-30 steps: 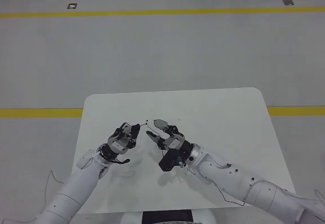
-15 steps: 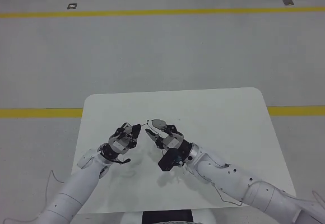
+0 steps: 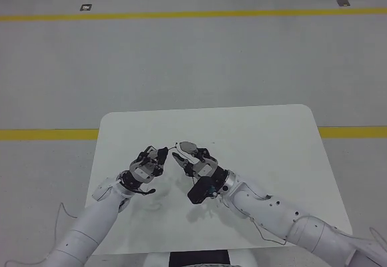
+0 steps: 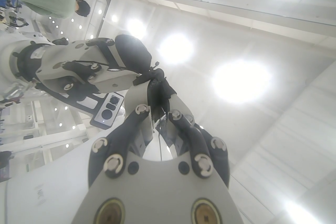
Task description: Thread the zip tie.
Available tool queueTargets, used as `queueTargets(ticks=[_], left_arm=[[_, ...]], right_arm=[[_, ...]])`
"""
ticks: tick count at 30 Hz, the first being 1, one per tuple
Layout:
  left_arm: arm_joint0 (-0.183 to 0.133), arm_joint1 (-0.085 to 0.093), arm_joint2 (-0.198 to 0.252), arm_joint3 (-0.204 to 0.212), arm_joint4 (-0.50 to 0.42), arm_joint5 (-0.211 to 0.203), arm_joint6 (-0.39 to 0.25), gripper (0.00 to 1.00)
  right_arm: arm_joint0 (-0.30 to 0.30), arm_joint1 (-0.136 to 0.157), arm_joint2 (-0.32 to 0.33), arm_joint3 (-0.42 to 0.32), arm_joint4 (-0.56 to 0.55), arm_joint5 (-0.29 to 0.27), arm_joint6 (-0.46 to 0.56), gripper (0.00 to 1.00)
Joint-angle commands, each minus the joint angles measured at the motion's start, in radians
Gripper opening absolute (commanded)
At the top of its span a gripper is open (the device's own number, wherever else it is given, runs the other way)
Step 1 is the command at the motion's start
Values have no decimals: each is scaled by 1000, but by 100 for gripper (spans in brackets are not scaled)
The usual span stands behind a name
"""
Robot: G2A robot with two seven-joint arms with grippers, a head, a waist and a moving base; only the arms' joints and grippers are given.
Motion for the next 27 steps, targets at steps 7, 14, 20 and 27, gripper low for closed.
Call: queueTargets(ticks=[7,14,20,27], left_arm=[[1,-3,-5,7,0,2,0,0],[1,-6,-8,9,3,5,-1,0],[1,-9,-11,10,5,6,-4,0],[1,-11,-14,11,8,10,-4,0]], right_arm=[[-6,-5,6,5,0,-3,-6,7],[-7,-8,9,10,0,-7,-7,0],[0,-7,3,21,0,-10,-7,0],[0,-4,5,19,0,-7,-7,0]])
